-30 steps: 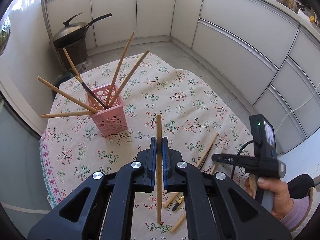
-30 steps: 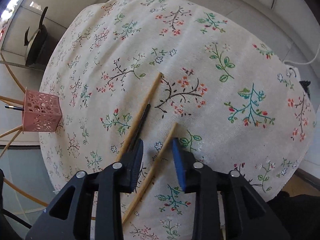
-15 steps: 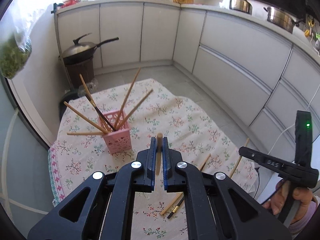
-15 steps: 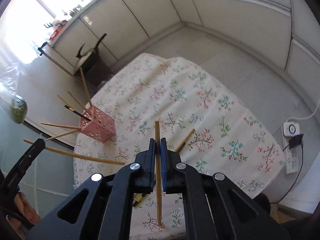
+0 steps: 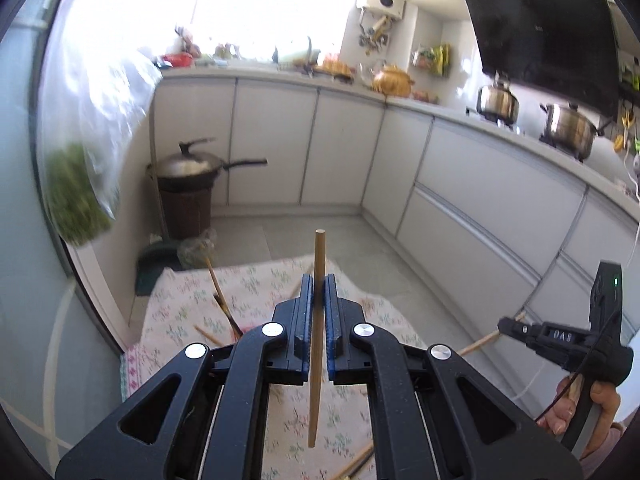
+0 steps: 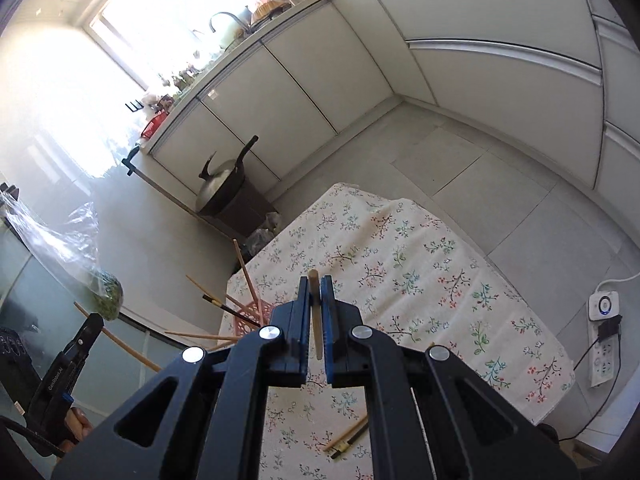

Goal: Organize utensils
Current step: 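Insert both held chopsticks into the pink holder and open both grippers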

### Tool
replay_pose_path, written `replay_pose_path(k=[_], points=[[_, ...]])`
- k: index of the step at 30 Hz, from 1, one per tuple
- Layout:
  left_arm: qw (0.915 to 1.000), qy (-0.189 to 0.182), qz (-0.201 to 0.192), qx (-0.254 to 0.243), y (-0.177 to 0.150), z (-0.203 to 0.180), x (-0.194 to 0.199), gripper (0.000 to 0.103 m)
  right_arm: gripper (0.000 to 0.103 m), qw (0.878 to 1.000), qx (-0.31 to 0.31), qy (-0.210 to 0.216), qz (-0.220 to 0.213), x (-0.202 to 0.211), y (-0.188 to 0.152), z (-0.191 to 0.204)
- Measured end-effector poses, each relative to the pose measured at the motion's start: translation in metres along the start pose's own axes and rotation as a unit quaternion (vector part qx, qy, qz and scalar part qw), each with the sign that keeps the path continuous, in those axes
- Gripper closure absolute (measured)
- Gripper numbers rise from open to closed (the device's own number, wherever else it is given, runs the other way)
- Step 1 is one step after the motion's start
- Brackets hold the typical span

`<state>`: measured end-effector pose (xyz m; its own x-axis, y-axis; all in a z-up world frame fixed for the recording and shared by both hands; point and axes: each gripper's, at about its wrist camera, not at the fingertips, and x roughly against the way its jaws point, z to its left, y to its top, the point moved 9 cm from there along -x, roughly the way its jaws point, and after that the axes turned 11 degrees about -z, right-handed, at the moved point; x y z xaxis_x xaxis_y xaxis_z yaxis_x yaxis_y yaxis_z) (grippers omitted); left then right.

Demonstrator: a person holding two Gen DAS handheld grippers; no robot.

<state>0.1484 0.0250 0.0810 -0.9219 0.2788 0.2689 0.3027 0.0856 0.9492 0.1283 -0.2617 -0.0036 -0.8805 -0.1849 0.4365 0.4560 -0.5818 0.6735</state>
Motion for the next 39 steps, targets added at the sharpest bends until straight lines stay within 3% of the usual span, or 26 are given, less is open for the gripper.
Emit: replay_pose_path(k=[5,10,15,18,24,28,34,39], points=[[0.9990,0.022,-0.037,0.013,0.040,0.015,-0.006,0.098,0.098,1.000,0.012,0.008,-0.018,0.004,0.022,0.019],[0.9977,0.050,-0.046,0.008,0.060,0.025,-0.025,0.098,0.098,0.999,0.024,0.013,-0.025,0.000,0.038,0.034],[0.9963,0.084,-0.017,0.006,0.043,0.047,-0.062,0.097,0.097,0.999,0.029,0.020,-0.026,-0.005,0.050,0.047],[0.9945,0.090,0.029,0.044,0.014,0.069,-0.085,0.089,0.097,0.999,0.031,0.026,-0.025,-0.006,0.056,0.057],[0.9907,0.097,-0.008,0.096,0.014,0.093,-0.038,0.085,0.097,0.995,0.058,0.056,-0.063,0.020,0.089,0.104],[0.9874,0.099,-0.026,0.121,0.013,0.104,-0.009,0.072,0.097,0.990,0.085,0.078,-0.077,0.029,0.106,0.151],[0.9857,0.101,-0.037,0.130,0.018,0.118,0.005,0.072,0.097,0.987,0.125,0.079,-0.059,-0.007,0.086,0.205],[0.9845,0.095,-0.014,0.147,0.009,0.129,-0.009,0.072,0.097,0.988,0.139,0.062,-0.033,-0.062,0.047,0.213]])
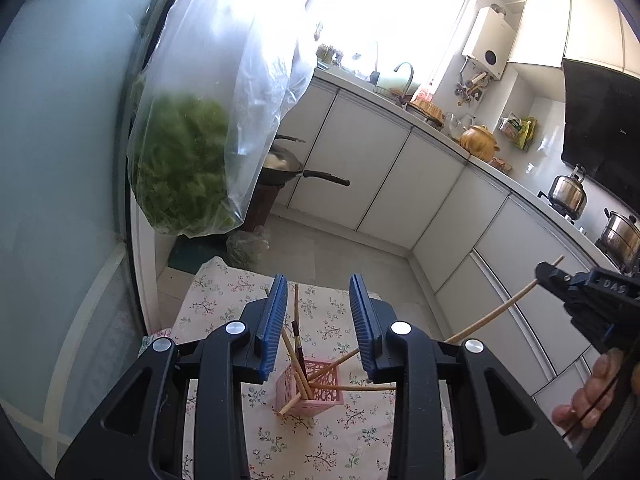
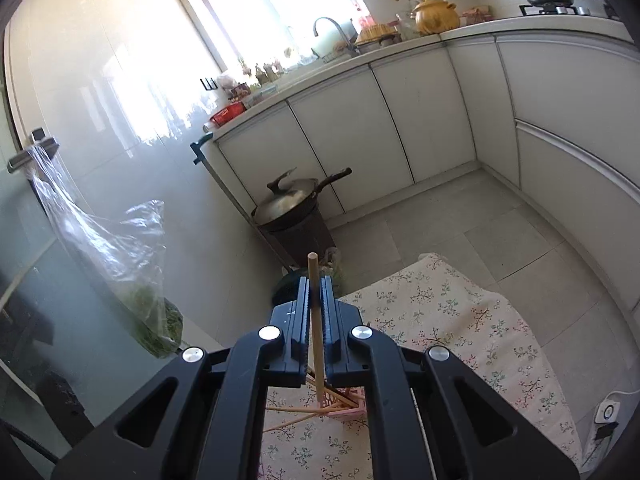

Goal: Organize utensils
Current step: 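Insert both held chopsticks into the pink holder and open both grippers, then lower the left gripper to the remaining chopsticks and grasp a wooden one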

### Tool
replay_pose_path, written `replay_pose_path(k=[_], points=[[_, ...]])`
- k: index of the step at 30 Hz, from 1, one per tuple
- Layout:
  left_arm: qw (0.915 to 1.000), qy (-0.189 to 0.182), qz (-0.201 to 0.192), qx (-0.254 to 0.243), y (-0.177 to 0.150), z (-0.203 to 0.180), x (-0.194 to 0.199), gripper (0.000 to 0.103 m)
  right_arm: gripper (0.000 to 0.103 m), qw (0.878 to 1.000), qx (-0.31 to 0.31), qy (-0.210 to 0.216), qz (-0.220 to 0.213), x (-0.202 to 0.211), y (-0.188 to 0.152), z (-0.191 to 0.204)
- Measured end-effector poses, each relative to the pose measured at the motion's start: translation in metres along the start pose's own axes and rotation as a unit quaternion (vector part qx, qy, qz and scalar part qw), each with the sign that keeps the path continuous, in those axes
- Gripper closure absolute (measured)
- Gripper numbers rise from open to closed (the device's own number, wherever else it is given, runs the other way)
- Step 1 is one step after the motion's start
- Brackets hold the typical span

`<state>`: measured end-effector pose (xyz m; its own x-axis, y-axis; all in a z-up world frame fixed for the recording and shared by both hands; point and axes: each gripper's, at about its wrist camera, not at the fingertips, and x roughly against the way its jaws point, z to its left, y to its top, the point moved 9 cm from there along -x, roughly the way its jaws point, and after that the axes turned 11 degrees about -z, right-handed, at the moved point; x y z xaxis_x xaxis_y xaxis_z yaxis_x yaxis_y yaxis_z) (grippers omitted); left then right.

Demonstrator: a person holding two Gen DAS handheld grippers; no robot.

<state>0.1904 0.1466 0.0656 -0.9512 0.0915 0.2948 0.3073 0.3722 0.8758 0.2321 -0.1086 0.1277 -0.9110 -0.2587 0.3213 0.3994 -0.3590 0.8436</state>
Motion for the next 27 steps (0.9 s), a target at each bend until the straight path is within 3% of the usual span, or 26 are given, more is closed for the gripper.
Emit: replay_pose_path(k=[10,20,22,24,27], points=[[0.9988,-0.003,0.048,-0.006,-0.023,0.002,-0.024,0.072,0.093,0.998,0.020,-0.024,0.061,-0.087,-0.084,-0.008],[0.9963,-0.021,0.042,-0.072,-0.038,-0.042,-0.009,0.064,0.093,0.997,0.055,-0.025,0.053,-0.039,-0.086,-0.014],[0.9953,-0.020,0.042,-0.085,-0.042,-0.048,-0.005,0.061,0.090,0.997,0.058,-0.029,0.052,-0.029,-0.089,-0.019],[0.9941,-0.020,0.044,-0.097,-0.048,-0.055,-0.001,0.058,0.078,0.996,0.059,-0.031,0.051,-0.019,-0.093,-0.025],[0.9918,-0.014,0.046,-0.118,-0.057,-0.062,0.001,0.043,0.072,0.996,0.061,-0.040,0.046,-0.003,-0.100,-0.037]])
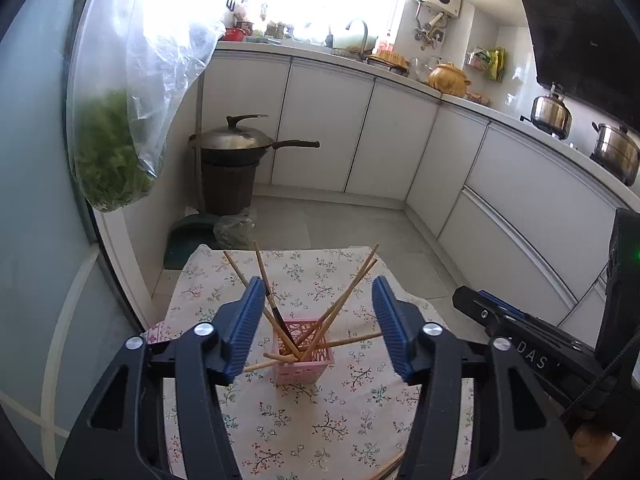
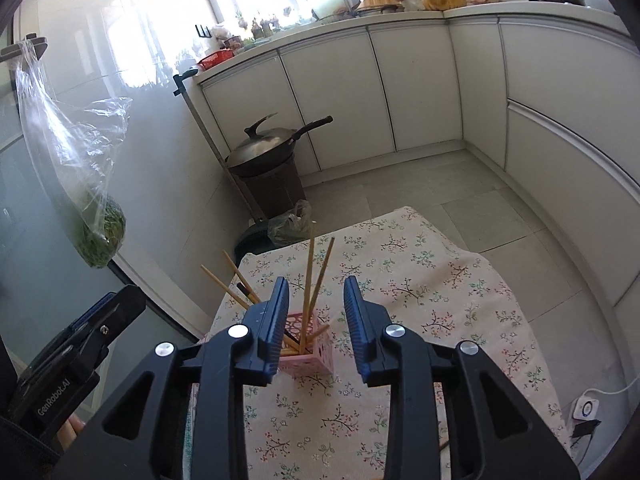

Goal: Organize utensils
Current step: 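Lower the left gripper to the remaining chopsticks and grasp a wooden one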

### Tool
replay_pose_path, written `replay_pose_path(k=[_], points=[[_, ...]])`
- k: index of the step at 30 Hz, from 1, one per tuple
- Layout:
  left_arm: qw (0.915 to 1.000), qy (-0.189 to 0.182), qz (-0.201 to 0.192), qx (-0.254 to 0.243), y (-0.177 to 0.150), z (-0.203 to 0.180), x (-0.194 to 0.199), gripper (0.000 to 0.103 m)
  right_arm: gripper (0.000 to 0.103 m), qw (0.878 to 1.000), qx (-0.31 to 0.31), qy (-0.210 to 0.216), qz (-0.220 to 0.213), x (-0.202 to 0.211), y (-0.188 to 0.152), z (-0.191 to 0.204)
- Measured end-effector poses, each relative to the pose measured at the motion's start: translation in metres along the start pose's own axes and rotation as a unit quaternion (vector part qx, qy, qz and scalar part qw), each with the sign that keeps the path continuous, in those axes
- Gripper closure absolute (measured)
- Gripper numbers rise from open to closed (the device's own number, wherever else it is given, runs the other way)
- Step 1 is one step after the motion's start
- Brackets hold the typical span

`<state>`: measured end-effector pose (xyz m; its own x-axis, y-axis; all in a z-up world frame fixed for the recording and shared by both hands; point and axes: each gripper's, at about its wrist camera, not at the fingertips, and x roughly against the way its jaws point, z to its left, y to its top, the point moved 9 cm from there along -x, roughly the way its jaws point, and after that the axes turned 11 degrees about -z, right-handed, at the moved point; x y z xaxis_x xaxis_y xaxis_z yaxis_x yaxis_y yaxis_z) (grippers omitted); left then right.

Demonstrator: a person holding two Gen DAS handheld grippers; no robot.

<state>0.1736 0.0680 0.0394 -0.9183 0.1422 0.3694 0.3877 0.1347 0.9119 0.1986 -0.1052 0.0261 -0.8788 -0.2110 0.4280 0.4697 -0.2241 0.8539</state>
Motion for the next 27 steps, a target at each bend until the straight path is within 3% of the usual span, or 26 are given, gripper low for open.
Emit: replay_pose_path(k=[4,7,12,17,23,27], points=[[0.9996,0.007,0.014,-0.023,-0.015,-0.010,-0.002,0.037,0.072,1.000,-0.001,-0.012,0.017,0.010,-0.019,-0.017],[0.9990,0.007,0.027,-0.035,-0.029,-0.017,-0.005,0.033,0.064,0.999,-0.009,-0.023,0.021,0.019,-0.031,-0.031],[0.9973,0.005,0.053,-0.050,-0.057,-0.027,-0.010,0.028,0.027,0.998,-0.048,-0.047,0.012,0.033,-0.044,-0.064],[0.9957,-0.002,0.074,-0.056,-0.078,-0.041,-0.017,0.014,0.014,0.994,-0.073,-0.071,0.027,0.038,-0.063,-0.097],[0.9872,-0.032,0.131,-0.085,-0.117,-0.067,-0.031,0.008,0.011,0.991,-0.086,-0.085,0.053,0.054,-0.096,-0.134],[0.9752,-0.058,0.179,-0.117,-0.148,-0.091,-0.046,0.007,0.009,0.988,-0.091,-0.102,0.068,0.079,-0.122,-0.168]])
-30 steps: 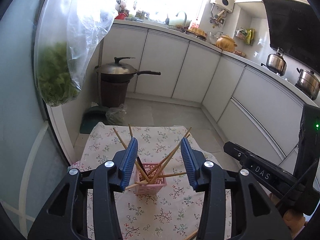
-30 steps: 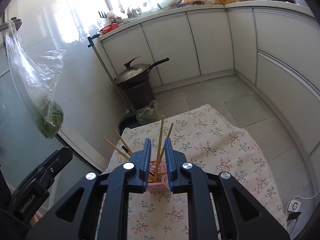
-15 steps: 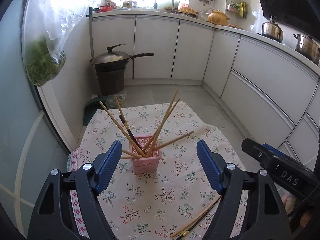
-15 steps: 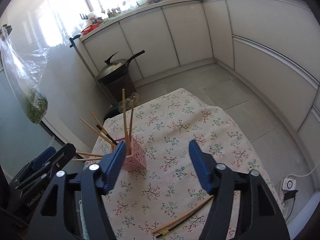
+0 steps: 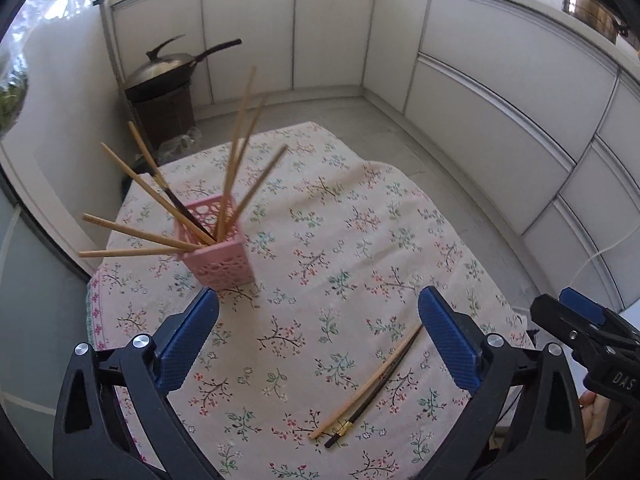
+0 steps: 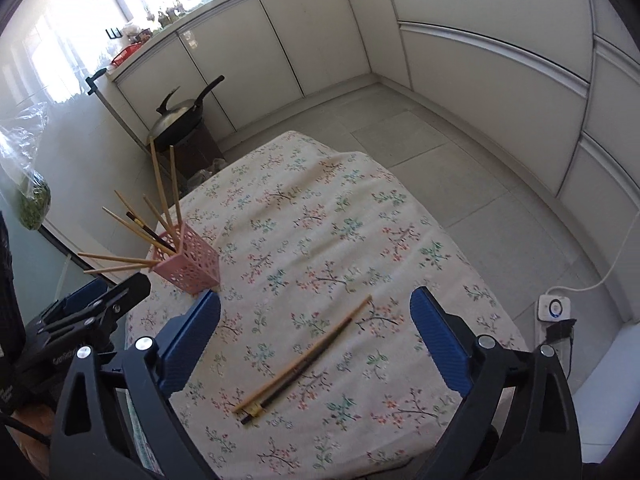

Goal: Organize utensils
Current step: 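Lower the left gripper to the remaining chopsticks and grasp a wooden one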

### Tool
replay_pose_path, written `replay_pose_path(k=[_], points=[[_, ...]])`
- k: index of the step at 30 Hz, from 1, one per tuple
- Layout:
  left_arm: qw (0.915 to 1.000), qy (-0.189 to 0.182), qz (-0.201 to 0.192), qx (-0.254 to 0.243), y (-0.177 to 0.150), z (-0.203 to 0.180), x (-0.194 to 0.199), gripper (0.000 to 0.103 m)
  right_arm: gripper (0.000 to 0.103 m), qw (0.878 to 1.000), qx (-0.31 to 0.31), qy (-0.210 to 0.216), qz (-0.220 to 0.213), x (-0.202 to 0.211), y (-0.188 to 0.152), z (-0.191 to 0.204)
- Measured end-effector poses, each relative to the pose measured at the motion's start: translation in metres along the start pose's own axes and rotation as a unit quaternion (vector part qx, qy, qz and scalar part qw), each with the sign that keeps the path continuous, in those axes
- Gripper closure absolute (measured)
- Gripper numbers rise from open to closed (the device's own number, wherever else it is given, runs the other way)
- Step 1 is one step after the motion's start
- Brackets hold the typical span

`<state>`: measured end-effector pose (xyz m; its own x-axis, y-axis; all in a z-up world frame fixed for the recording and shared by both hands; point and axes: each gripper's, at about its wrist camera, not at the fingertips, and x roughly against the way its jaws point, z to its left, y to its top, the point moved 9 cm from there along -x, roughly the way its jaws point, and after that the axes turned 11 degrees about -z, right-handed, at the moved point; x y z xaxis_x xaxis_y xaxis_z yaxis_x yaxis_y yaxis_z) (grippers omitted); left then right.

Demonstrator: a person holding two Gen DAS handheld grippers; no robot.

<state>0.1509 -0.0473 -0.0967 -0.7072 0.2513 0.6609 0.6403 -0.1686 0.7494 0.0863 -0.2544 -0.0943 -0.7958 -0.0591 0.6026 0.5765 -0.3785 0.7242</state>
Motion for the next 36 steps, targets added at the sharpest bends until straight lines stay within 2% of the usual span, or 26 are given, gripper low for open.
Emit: replay_pose_path(k=[5,9,12,15,18,21,23,24,26,28,31,33,36], points=[[0.9961,-0.029,0.074,-0.039,-0.033,-0.037,-0.043,0.007,0.008,0.999,-0.001,-0.034,0.016,0.013,-0.028,-0.051],[0.9848,-0.063,0.144,-0.075,-0.067,-0.078,-0.086,0.007,0.008,0.997,-0.012,-0.066,0.024,0.013,-0.045,-0.089],[0.9756,-0.068,0.177,-0.110,-0.083,-0.107,-0.116,0.007,0.008,0.996,-0.043,-0.061,0.044,0.010,-0.053,-0.106],[0.9728,-0.063,0.187,-0.122,-0.086,-0.119,-0.138,0.007,0.008,0.995,-0.061,-0.066,0.051,0.009,-0.057,-0.119],[0.9708,-0.039,0.204,-0.121,-0.093,-0.113,-0.160,0.009,0.008,0.993,-0.073,-0.061,0.071,0.002,-0.063,-0.123],[0.9714,-0.001,0.213,-0.106,-0.096,-0.089,-0.175,0.027,0.008,0.992,-0.076,-0.048,0.089,-0.004,-0.068,-0.119],[0.9728,-0.017,0.220,-0.069,-0.097,-0.076,-0.178,0.036,0.008,0.992,-0.073,-0.040,0.095,-0.008,-0.070,-0.113],[0.9743,-0.009,0.216,-0.062,-0.095,-0.067,-0.178,0.040,0.008,0.992,-0.071,-0.038,0.097,-0.010,-0.071,-0.110],[0.9753,-0.004,0.214,-0.055,-0.092,-0.054,-0.175,0.057,0.008,0.992,-0.068,-0.039,0.100,-0.014,-0.072,-0.105],[0.9751,-0.008,0.216,-0.049,-0.094,-0.044,-0.173,0.063,0.008,0.991,-0.068,-0.036,0.106,-0.020,-0.073,-0.099],[0.9743,-0.024,0.223,-0.023,-0.096,-0.034,-0.166,0.065,0.008,0.991,-0.068,-0.037,0.110,-0.027,-0.074,-0.093],[0.9710,-0.060,0.231,-0.018,-0.096,-0.045,-0.161,0.062,0.008,0.991,-0.072,-0.042,0.108,-0.028,-0.074,-0.092],[0.9693,-0.112,0.216,-0.037,-0.088,-0.081,-0.150,0.046,0.008,0.991,-0.081,-0.053,0.089,-0.023,-0.069,-0.097]])
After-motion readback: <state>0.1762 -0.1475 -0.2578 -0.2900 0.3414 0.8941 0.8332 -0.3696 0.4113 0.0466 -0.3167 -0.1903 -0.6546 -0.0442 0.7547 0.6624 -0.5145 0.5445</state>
